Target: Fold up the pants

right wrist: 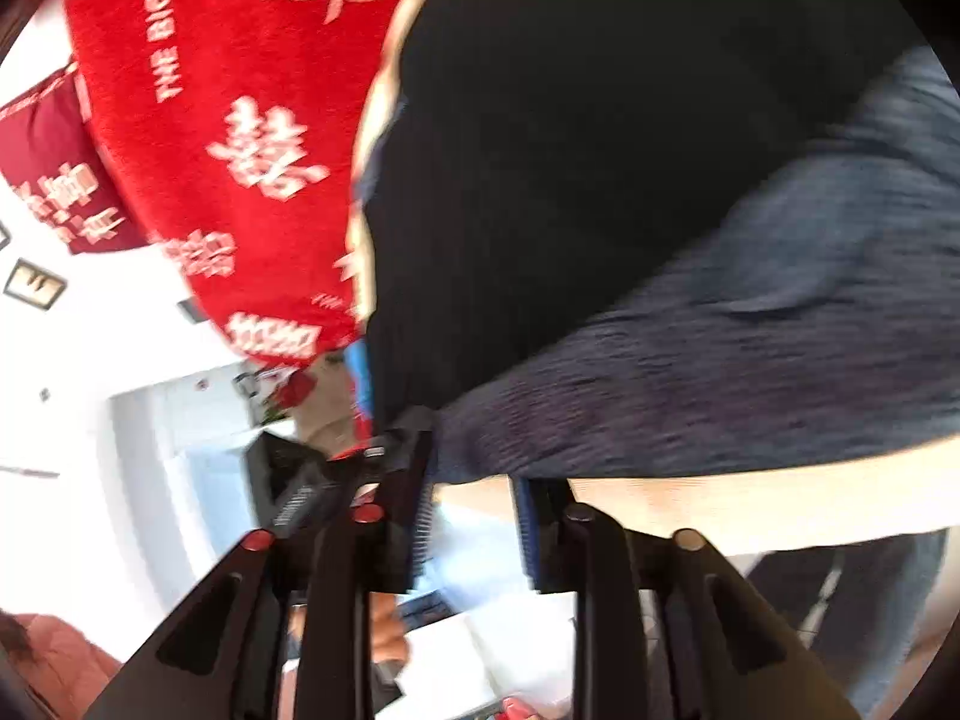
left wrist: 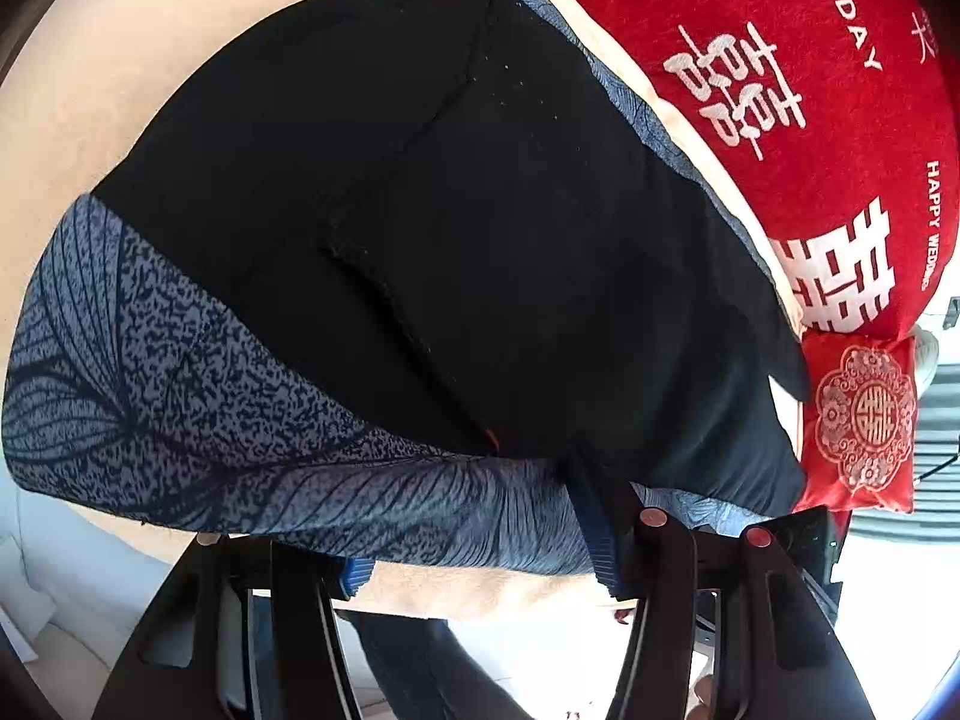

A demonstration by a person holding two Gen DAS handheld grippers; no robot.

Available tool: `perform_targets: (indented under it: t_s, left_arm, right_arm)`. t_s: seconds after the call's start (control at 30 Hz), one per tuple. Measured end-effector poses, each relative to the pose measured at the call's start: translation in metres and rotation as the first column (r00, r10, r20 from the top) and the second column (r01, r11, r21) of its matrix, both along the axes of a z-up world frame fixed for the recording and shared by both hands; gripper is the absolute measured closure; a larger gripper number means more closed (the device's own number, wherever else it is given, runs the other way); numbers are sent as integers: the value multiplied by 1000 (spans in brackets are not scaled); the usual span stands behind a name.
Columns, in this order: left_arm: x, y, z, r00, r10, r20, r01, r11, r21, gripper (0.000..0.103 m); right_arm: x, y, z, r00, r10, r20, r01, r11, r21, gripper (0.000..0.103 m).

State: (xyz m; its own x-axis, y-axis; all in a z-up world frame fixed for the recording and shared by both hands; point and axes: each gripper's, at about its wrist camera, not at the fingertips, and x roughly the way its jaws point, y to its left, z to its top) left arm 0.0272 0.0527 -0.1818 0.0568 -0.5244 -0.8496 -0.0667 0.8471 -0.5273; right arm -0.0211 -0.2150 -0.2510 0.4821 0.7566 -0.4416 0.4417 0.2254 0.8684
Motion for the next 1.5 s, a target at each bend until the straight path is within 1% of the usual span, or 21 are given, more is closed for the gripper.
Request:
perform_targets:
  t_s: [0.03, 0.1, 0.2, 0.27, 0.3, 0.33, 0.37, 0.4, 0.5, 0.67, 0.77, 0.8, 0.9, 0.93, 1.03, 1.13, 1.2, 1.33, 1.4, 1.47, 1.5]
  left_arm:
    - [0, 0, 0, 1000, -8, -2, 7, 1000, 0, 46]
    - [-2, 4, 1, 1000, -12, -7, 12, 1000, 1, 46]
    - [-1, 8, -3, 1000, -13, -23, 14, 1000, 7, 46]
    - [1, 9, -6, 999, -11, -30, 11, 1000, 4, 46]
    - [2, 9, -6, 1000, -11, -25, 11, 1000, 9, 46]
    - [3, 8, -3, 1000, -15, -10, 15, 1000, 17, 60]
    - [3, 7, -1, 1000, -25, 6, 25, 1000, 19, 76]
    - [5, 7, 0, 999, -35, 6, 35, 999, 20, 79]
    - [8, 9, 23, 999, -32, 34, 30, 999, 43, 79]
    - [24, 4, 70, 995, -21, 102, 15, 998, 63, 79]
    - [43, -11, 91, 989, -33, 143, 21, 996, 82, 79]
    - [54, -17, 98, 987, -31, 160, 17, 996, 89, 79]
    - [83, -28, 103, 979, -10, 205, -8, 996, 85, 79]
    - [99, -35, 104, 977, -4, 215, -17, 996, 92, 79]
    - [143, -52, 96, 971, 9, 238, -40, 991, 128, 79]
    - [187, -67, 67, 974, 9, 228, -50, 983, 175, 78]
    - [211, -76, 37, 980, 6, 198, -50, 975, 217, 78]
    - [235, -85, 1, 983, 15, 184, -64, 963, 262, 78]
    - [237, -86, 3, 984, 16, 177, -63, 961, 268, 78]
    - [231, -85, 15, 985, 1, 174, -49, 961, 272, 78]
    - [225, -85, 24, 984, -15, 179, -37, 959, 282, 78]
  right_arm:
    - [-10, -9, -4, 999, -27, -20, 27, 1000, -13, 50]
    - [-29, -25, -8, 994, -101, -36, 100, 995, -16, 39]
    - [-51, -45, -14, 979, -196, -47, 197, 980, 3, 39]
    - [-63, -55, -20, 961, -275, -41, 277, 959, 62, 43]
    - [-67, -59, -22, 950, -311, -35, 312, 946, 91, 61]
    - [-70, -62, -25, 941, -336, -36, 337, 935, 112, 97]
    - [-73, -63, -27, 931, -361, -51, 365, 923, 124, 97]
    - [-72, -63, -27, 929, -364, -69, 370, 923, 109, 97]
    - [-59, -66, 4, 963, -267, -39, 267, 964, -24, 97]
    - [-12, -79, 69, 994, -105, 29, 107, 988, -112, 97]
    - [25, -93, 105, 996, -10, 85, 23, 988, -155, 97]
    - [46, -102, 115, 995, 26, 95, -11, 987, -159, 97]
    - [95, -121, 124, 990, 107, 96, -89, 981, -174, 97]
    - [122, -127, 127, 985, 146, 90, -126, 973, -192, 95]
    - [194, -140, 117, 972, 231, 46, -217, 954, -205, 93]
    - [251, -147, 83, 959, 282, -28, -282, 939, -197, 93]
    - [275, -149, 56, 943, 323, -86, -334, 912, -237, 93]
    - [305, -153, 7, 937, 313, -155, -343, 908, -242, 93]
    - [311, -155, -3, 943, 291, -159, -322, 918, -232, 93]
    - [313, -155, -2, 941, 298, -160, -329, 917, -225, 87]
    - [311, -153, 2, 938, 311, -154, -341, 911, -234, 76]
